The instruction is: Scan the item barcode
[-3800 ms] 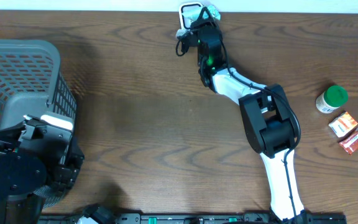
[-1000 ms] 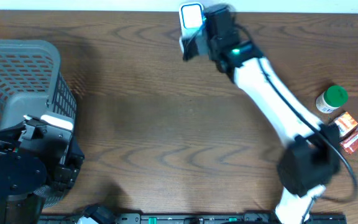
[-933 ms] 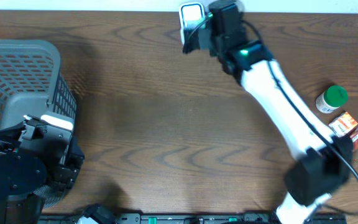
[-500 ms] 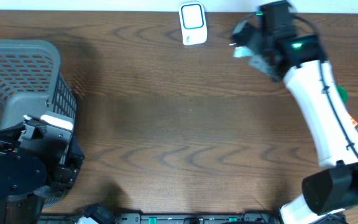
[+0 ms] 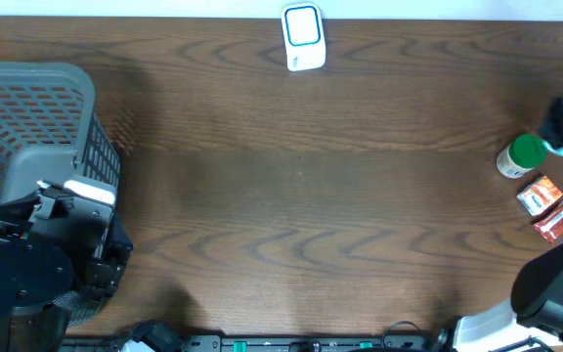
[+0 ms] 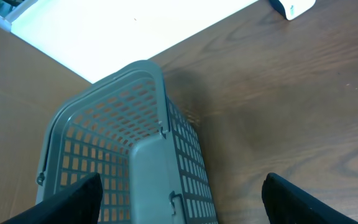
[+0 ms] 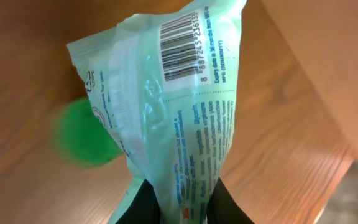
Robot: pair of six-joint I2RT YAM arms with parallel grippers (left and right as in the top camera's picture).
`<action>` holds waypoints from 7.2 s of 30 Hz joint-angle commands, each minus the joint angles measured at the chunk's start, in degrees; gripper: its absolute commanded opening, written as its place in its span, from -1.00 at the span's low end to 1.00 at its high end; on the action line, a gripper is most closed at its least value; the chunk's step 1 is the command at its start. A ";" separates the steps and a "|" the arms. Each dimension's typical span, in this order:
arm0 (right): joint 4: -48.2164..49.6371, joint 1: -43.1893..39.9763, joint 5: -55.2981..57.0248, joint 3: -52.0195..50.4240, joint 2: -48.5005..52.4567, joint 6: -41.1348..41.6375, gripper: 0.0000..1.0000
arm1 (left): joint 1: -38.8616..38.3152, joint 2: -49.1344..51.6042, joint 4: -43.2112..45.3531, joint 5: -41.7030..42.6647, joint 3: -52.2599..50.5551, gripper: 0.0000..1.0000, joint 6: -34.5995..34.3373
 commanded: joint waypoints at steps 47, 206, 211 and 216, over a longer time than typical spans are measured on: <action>-19.17 7.65 -54.88 -10.56 -74.29 -18.05 0.98 | 0.02 -0.31 0.00 -0.48 0.07 0.64 0.15; 55.12 26.73 -27.80 -92.04 -100.04 -10.51 0.98 | 35.39 -54.36 79.14 47.98 -92.83 0.65 4.79; 55.12 26.73 -27.80 -92.04 -100.04 -10.51 0.99 | 35.39 -54.36 79.23 44.35 -97.70 0.65 3.89; 55.12 26.73 -27.80 -92.04 -100.04 -10.51 0.98 | 35.39 -54.38 80.04 38.32 -103.14 0.65 -0.59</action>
